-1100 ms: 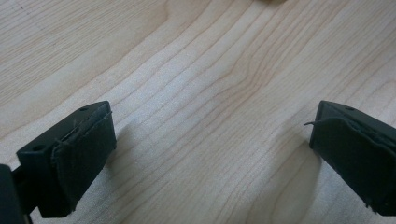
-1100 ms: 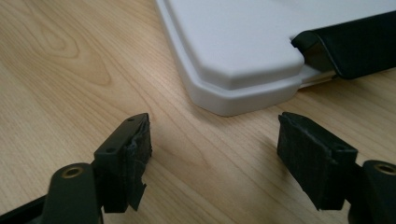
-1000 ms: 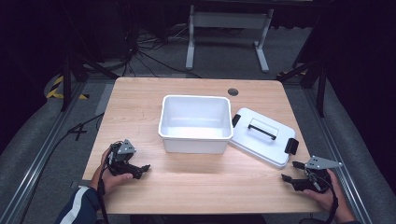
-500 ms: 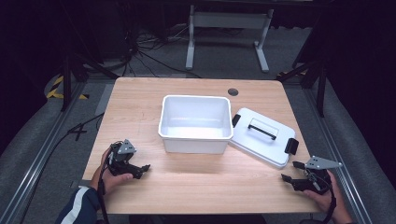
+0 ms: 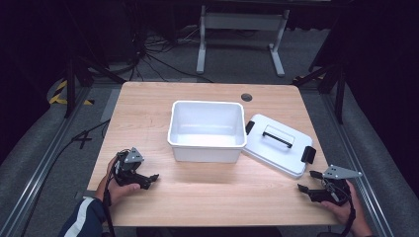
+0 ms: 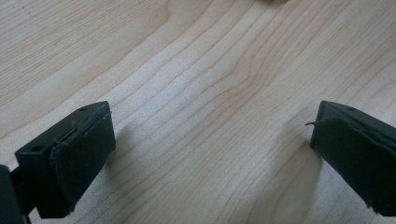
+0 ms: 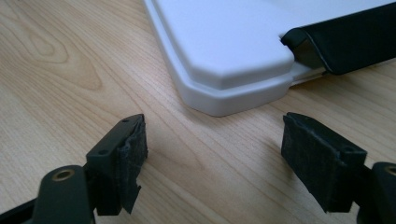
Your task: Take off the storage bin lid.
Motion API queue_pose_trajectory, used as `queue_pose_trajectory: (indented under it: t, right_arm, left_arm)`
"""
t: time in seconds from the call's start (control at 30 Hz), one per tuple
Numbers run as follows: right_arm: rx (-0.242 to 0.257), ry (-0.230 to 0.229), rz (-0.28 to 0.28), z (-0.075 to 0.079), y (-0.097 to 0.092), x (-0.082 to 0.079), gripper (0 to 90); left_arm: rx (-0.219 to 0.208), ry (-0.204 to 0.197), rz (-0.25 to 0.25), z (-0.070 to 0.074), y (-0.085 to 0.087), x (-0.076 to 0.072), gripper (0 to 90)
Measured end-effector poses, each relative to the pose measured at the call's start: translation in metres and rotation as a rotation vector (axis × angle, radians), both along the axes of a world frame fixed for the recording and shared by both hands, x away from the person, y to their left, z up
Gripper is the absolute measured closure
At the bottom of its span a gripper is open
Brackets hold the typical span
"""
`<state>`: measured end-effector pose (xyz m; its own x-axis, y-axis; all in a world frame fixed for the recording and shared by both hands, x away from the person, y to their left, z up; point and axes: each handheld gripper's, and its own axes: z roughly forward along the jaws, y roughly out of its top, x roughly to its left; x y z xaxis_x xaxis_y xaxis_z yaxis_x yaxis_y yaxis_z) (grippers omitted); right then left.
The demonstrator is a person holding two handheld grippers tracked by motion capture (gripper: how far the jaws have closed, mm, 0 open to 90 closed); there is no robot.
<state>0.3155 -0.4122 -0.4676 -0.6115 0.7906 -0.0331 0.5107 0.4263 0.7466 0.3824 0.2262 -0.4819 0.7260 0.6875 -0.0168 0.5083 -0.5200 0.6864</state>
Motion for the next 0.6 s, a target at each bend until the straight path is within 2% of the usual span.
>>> queue_pose_trajectory:
  t: [0.27,0.3,0.6]
  right_arm:
    - [0.0,0.0,0.0,0.0,0.0,0.0,23.0]
    - [-0.001,-0.001,-0.001,0.0,0.0,-0.0001,22.9]
    - [-0.001,-0.001,-0.006,0.0,0.0,-0.0004,22.8]
  left_arm:
    - [-0.001,0.001,-0.003,0.0,0.0001,0.0006,0.4]
    - [-0.001,0.01,-0.002,0.0002,0.0,0.0007,0.3]
    - [0.003,0.004,0.001,0.0002,-0.0001,0.0011,0.2]
